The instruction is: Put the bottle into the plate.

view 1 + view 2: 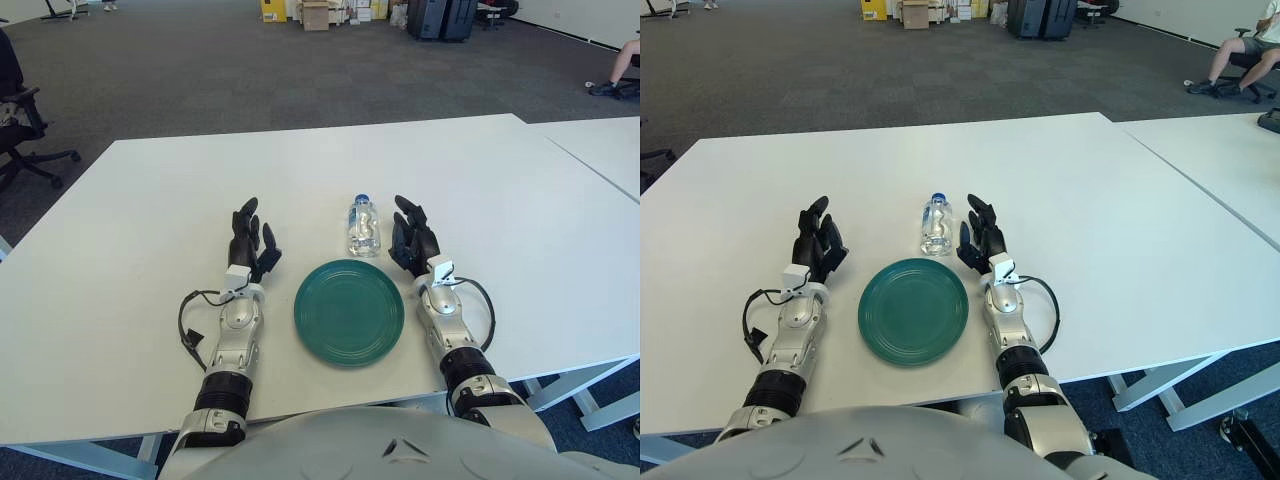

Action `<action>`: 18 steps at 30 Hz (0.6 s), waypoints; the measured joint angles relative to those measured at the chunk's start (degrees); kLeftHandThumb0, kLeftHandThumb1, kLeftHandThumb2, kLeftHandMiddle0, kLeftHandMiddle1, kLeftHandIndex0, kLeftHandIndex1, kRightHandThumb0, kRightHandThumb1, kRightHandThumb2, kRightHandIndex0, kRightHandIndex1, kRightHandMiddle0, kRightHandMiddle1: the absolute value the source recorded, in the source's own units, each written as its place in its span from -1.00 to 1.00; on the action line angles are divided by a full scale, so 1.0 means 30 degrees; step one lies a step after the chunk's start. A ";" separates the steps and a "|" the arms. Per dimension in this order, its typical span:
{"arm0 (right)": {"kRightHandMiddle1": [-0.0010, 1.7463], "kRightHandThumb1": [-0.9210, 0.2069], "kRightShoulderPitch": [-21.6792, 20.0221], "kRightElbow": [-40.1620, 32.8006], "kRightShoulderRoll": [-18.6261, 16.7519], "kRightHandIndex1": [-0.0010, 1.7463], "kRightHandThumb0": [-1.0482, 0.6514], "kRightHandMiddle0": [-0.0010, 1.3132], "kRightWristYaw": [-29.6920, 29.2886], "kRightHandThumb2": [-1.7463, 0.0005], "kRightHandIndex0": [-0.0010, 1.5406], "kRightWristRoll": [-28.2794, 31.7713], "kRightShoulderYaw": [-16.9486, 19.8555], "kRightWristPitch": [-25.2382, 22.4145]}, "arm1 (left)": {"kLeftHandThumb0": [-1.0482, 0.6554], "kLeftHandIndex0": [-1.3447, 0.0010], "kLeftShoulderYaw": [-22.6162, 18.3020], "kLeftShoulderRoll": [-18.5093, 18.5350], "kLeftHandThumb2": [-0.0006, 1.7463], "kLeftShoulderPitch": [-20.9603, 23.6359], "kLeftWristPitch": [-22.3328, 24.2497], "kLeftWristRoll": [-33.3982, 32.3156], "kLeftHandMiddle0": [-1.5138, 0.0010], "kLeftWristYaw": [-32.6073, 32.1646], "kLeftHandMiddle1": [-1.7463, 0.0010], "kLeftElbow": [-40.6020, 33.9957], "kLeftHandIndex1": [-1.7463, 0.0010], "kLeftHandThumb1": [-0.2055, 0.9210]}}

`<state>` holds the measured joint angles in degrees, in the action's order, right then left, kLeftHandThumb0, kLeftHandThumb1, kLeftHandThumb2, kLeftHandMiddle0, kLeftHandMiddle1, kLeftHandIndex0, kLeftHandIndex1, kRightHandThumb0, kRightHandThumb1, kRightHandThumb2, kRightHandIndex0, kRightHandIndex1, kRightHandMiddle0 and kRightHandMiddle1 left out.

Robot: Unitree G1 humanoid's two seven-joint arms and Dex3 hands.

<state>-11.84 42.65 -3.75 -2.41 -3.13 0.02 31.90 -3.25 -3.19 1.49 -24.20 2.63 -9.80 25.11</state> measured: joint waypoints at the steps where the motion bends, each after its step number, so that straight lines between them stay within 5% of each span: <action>1: -0.43 -1.00 -0.0001 0.0001 0.0022 -0.99 -0.58 -1.00 -0.0001 0.06 -0.72 -0.0002 0.0001 0.0000 | -0.66 1.00 -0.0001 -0.0015 0.01 0.0000 0.0022 0.0001 0.64 0.0000 0.98 0.0000 0.30 1.00; 9: -0.40 -1.00 -0.0460 0.0396 0.0316 -0.99 -0.58 -1.00 0.0433 0.09 -0.71 0.0272 0.0340 -0.0333 | -0.66 1.00 -0.0004 -0.0119 0.02 0.0002 0.0177 0.0014 0.64 -0.0004 0.98 0.0002 0.29 1.00; 18: -0.27 -1.00 -0.3661 -0.0024 0.1668 -0.99 -0.57 -1.00 -0.0101 0.39 -0.69 0.0487 0.1228 -0.1732 | -0.66 1.00 -0.0030 -0.0195 0.01 0.0036 0.0186 0.0015 0.64 -0.0015 0.98 0.0150 0.30 1.00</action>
<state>-22.83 42.58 1.25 -2.72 -1.67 3.70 26.70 -3.34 -3.78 1.59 -23.64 2.68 -9.84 25.56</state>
